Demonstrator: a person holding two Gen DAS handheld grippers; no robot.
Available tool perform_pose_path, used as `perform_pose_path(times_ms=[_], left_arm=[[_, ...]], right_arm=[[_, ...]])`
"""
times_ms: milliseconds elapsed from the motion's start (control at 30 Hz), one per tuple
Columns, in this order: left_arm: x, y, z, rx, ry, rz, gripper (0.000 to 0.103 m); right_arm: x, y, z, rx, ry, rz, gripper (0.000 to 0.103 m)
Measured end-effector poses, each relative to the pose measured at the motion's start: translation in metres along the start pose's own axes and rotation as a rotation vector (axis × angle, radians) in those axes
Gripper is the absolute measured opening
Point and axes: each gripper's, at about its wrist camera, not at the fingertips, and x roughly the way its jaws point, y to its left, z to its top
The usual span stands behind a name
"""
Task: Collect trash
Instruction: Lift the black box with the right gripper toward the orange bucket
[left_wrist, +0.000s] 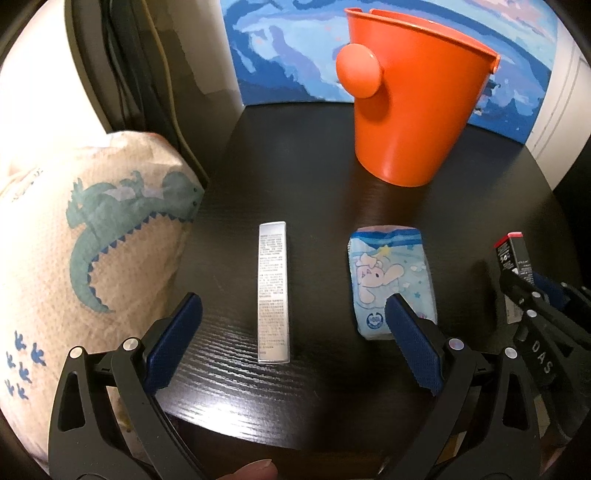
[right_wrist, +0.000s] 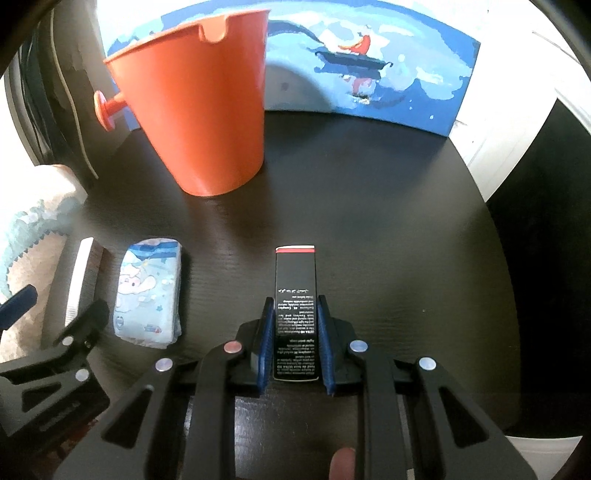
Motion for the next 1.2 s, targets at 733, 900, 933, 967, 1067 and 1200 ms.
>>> perform_pose_path(times_ms=[733, 900, 933, 967, 1067, 1200], left_arm=[[-0.079, -0.004, 0.013, 0.023, -0.080, -0.054, 0.097], [-0.102, 0.003, 0.016, -0.008, -0.109, -0.072, 0.097], [-0.105, 0.004, 0.016, -0.010, -0.115, -0.073, 0.097], [-0.109, 0.005, 0.015, -0.012, -0.122, -0.072, 0.097], [-0.120, 0.007, 0.012, -0.021, -0.134, -0.075, 0.097], [-0.131, 0.008, 0.004, -0.024, -0.154, -0.067, 0.097]], right_arm=[[-0.118, -0.010, 0.011, -0.012, -0.164, 0.081, 0.022], [-0.139, -0.012, 0.006, -0.022, -0.192, 0.084, 0.022], [-0.143, -0.014, 0.004, -0.021, -0.195, 0.088, 0.022], [-0.146, -0.015, 0.002, -0.021, -0.197, 0.091, 0.022], [-0.159, -0.015, -0.006, -0.032, -0.213, 0.089, 0.022], [-0.173, -0.013, -0.016, -0.041, -0.226, 0.098, 0.022]])
